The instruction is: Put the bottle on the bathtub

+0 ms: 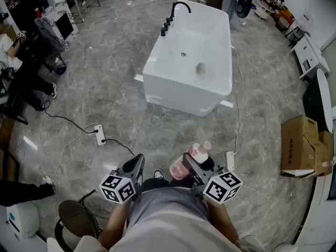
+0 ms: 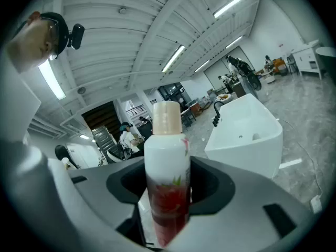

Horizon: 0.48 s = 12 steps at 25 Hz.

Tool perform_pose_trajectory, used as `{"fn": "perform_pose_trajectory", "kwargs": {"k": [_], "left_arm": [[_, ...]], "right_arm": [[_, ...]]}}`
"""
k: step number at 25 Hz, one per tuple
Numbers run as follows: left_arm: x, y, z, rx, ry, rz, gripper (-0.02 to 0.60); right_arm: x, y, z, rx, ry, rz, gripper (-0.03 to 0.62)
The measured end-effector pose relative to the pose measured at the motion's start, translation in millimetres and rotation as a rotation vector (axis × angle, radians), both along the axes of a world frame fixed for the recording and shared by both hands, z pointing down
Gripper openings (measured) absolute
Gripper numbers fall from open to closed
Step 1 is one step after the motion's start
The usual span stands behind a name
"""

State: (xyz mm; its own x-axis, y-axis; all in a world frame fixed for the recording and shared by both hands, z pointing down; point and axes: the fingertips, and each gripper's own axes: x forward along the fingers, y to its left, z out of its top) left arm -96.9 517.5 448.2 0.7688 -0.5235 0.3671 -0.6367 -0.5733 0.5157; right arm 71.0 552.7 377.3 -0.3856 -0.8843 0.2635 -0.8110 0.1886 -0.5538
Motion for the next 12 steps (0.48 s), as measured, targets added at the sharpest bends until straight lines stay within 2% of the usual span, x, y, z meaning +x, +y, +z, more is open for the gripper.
{"fn": "perform_pose_trajectory", "kwargs": {"k": [4, 12], "left_arm": [[-7, -5, -1, -0.006, 0.006, -0.013, 0.008], [-3, -17, 5, -0.029, 0.013, -0.030, 0.009]], "right_arm": [[-8, -6, -5, 0.006, -0.003, -0.006, 0.212], [0, -25, 2, 0.001, -0.010, -0.011, 0.212]]}}
